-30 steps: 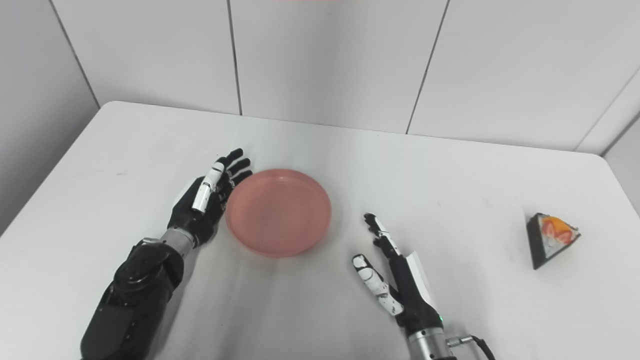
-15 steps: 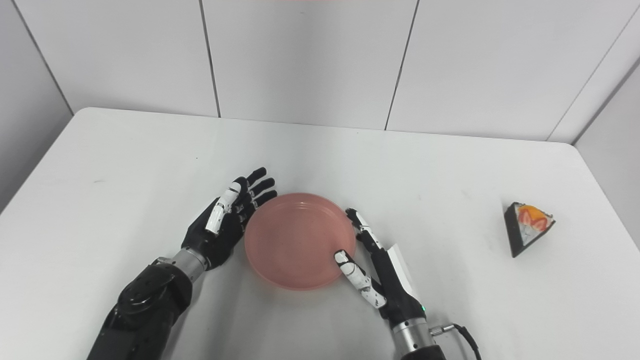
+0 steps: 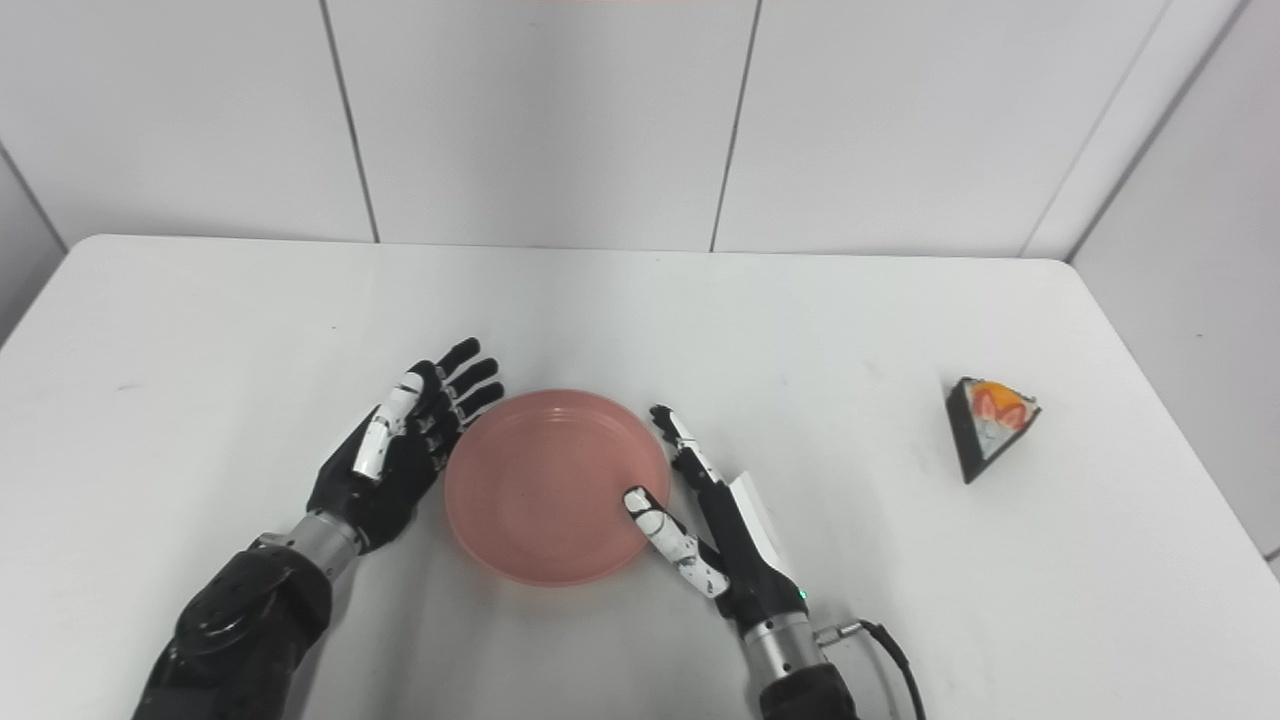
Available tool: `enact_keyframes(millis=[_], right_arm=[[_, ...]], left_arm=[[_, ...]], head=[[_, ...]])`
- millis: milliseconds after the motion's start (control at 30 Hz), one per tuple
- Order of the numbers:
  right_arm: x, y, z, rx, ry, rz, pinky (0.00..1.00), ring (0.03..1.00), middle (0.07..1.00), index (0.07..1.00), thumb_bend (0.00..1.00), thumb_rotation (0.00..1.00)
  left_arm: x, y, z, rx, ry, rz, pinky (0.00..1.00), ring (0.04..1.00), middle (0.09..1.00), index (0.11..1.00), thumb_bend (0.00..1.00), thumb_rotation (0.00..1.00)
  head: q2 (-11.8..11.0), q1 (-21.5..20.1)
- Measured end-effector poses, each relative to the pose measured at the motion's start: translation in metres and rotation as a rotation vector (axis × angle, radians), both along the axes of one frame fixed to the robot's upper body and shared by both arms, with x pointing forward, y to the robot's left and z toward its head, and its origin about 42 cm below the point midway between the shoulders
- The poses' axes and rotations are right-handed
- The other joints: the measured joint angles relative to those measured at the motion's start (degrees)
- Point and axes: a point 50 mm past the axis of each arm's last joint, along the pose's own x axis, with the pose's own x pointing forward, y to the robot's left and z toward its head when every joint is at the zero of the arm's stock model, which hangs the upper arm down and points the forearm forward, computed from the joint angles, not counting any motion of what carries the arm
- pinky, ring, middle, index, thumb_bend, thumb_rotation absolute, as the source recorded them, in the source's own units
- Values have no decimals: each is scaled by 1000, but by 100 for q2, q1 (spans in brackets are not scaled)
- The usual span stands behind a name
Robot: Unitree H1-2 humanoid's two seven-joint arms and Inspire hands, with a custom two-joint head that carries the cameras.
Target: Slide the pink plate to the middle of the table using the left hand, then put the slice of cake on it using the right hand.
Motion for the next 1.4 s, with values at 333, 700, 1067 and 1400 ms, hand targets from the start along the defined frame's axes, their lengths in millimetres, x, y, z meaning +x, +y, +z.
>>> enact_keyframes(millis=[333, 700, 1067, 1400], right_arm=[[13, -11, 55, -170, -211, -84, 763, 861, 928, 930, 555, 943], [25, -33, 115, -251, -366, -275, 610, 781, 910, 938, 693, 841], [38, -65, 156, -482, -460, -512, 579, 765, 879, 898, 780, 670], [46, -102, 157, -606, -316, -656, 572, 778, 872, 873, 812, 644]], left_arm=[[3, 14, -5, -44, -2, -11, 868, 910, 926, 918, 382, 994], [16, 36, -10, -56, -37, -32, 879, 910, 922, 908, 408, 936], [27, 55, -15, -85, -63, -40, 863, 891, 904, 886, 448, 824], [29, 61, -16, -90, -65, -46, 857, 888, 906, 892, 444, 827]], head=[[-246, -685], [-474, -1423], [-518, -1749], [-492, -1802]])
